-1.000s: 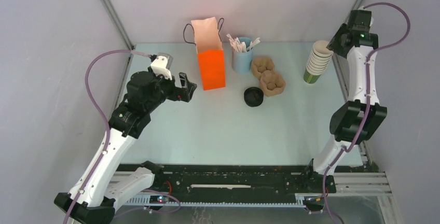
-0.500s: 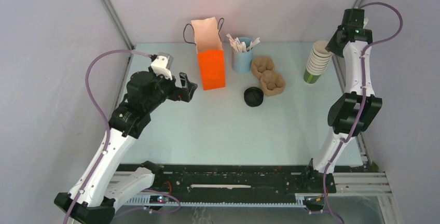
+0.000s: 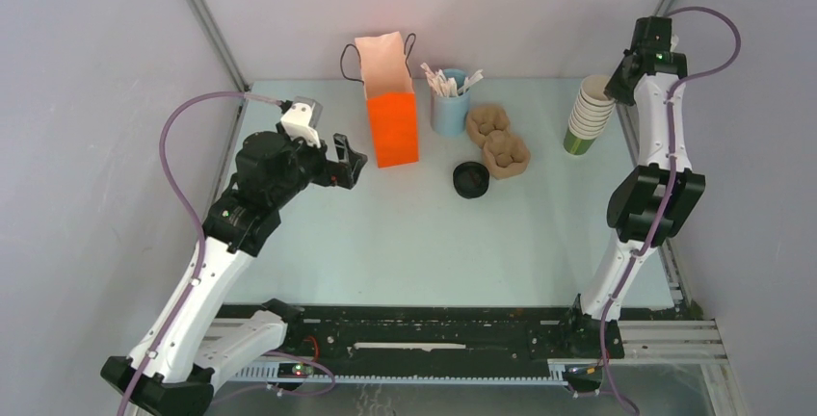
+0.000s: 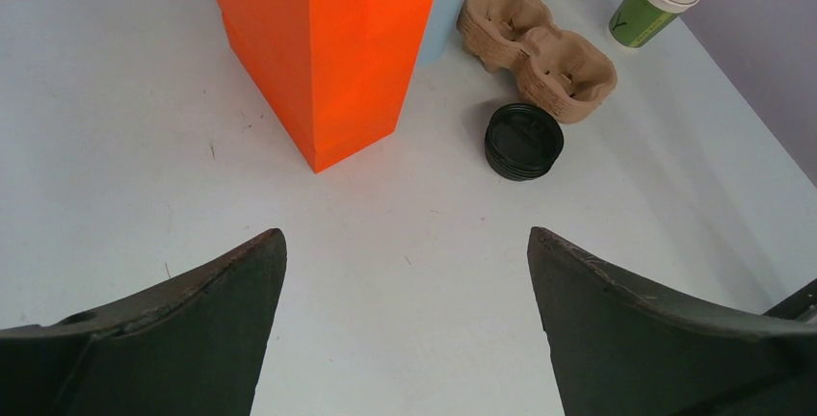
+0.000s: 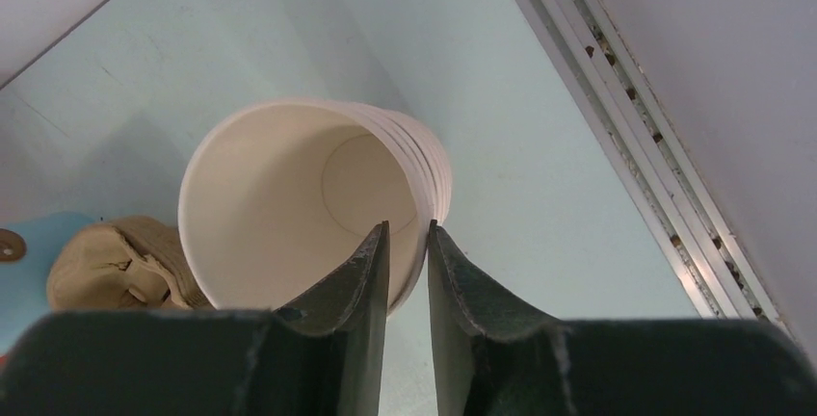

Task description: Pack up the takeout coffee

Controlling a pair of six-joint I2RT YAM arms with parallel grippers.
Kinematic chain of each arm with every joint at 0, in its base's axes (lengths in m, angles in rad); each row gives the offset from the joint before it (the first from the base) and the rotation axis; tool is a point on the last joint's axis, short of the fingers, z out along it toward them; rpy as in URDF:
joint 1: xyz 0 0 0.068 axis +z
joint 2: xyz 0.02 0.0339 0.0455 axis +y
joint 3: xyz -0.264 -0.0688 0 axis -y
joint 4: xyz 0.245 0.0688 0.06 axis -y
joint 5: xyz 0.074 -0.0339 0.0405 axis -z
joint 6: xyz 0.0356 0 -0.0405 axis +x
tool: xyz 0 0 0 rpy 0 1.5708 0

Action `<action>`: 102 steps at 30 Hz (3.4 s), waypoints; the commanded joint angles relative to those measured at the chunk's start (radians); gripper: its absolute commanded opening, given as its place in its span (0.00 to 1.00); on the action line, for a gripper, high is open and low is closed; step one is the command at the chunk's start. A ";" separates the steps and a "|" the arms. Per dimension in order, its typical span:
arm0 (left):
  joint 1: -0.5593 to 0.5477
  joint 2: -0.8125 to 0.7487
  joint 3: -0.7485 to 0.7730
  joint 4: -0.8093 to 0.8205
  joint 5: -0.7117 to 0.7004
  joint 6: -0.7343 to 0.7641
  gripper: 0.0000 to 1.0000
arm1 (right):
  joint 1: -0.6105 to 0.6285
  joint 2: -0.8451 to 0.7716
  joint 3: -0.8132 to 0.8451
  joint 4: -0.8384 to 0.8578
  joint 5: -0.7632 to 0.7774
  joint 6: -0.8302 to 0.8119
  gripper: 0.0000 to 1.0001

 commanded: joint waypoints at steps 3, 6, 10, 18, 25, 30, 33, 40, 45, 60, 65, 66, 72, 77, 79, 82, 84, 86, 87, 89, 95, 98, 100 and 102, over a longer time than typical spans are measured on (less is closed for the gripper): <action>-0.006 0.003 -0.024 0.031 0.020 0.019 1.00 | 0.003 -0.008 0.067 -0.010 -0.002 0.004 0.29; -0.006 0.003 -0.024 0.033 0.023 0.020 1.00 | 0.003 -0.008 0.068 -0.012 -0.004 0.001 0.31; -0.006 0.003 -0.025 0.034 0.021 0.020 1.00 | 0.002 0.000 0.070 -0.013 -0.015 -0.001 0.25; -0.006 0.008 -0.027 0.035 0.021 0.020 1.00 | 0.002 0.001 0.139 -0.053 -0.017 0.003 0.15; -0.006 0.014 -0.027 0.037 0.016 0.018 1.00 | -0.013 -0.117 0.165 -0.067 -0.017 0.019 0.00; -0.006 0.016 -0.030 0.040 0.001 0.020 1.00 | 0.009 -0.270 0.112 -0.080 -0.027 0.016 0.00; -0.006 0.018 -0.032 0.038 -0.017 0.024 1.00 | 0.086 -0.447 -0.090 -0.014 -0.027 -0.005 0.00; -0.006 0.044 -0.011 0.006 -0.045 0.022 1.00 | 0.520 -0.815 -0.714 0.156 -0.221 0.029 0.00; -0.013 0.054 0.055 -0.077 -0.023 -0.019 1.00 | 0.911 -0.846 -0.899 0.173 -0.142 0.114 0.00; -0.041 -0.208 -0.225 -0.135 0.016 -0.210 1.00 | 1.208 -0.692 -1.098 0.387 -0.104 0.215 0.06; -0.043 -0.209 -0.202 -0.176 -0.018 -0.192 1.00 | 1.177 -0.723 -1.103 0.375 -0.097 0.207 0.26; -0.043 -0.203 -0.195 -0.182 -0.025 -0.186 1.00 | 1.154 -0.744 -1.102 0.376 -0.102 0.200 0.31; -0.050 -0.185 -0.172 -0.188 -0.029 -0.178 1.00 | 0.928 -0.829 -1.081 0.406 -0.183 0.122 0.52; -0.072 -0.176 -0.168 -0.186 -0.031 -0.193 1.00 | 0.805 -0.582 -0.914 0.397 -0.175 0.015 0.49; -0.089 -0.183 -0.171 -0.188 -0.036 -0.203 1.00 | 0.787 -0.452 -0.812 0.354 -0.115 -0.033 0.49; -0.108 -0.203 -0.193 -0.190 -0.044 -0.219 1.00 | 0.774 -0.256 -0.637 0.289 -0.077 -0.080 0.46; -0.114 -0.213 -0.206 -0.191 -0.051 -0.226 1.00 | 0.775 -0.156 -0.534 0.240 -0.061 -0.106 0.42; -0.118 -0.216 -0.216 -0.192 -0.055 -0.230 1.00 | 0.777 -0.084 -0.466 0.212 -0.051 -0.120 0.41; -0.119 -0.212 -0.219 -0.191 -0.057 -0.230 1.00 | 0.777 -0.058 -0.448 0.209 -0.049 -0.125 0.41; -0.122 -0.208 -0.221 -0.190 -0.060 -0.227 1.00 | 0.776 -0.022 -0.421 0.209 -0.053 -0.135 0.38; -0.127 -0.180 -0.209 -0.189 -0.061 -0.220 1.00 | 0.766 0.050 -0.395 0.200 -0.068 -0.142 0.32; -0.130 -0.171 -0.207 -0.185 -0.068 -0.208 1.00 | 0.761 0.062 -0.412 0.209 -0.084 -0.140 0.30; -0.131 -0.165 -0.204 -0.186 -0.082 -0.195 1.00 | 0.758 0.066 -0.421 0.219 -0.084 -0.138 0.29; -0.132 -0.156 -0.199 -0.190 -0.084 -0.184 1.00 | 0.755 0.071 -0.422 0.223 -0.092 -0.139 0.28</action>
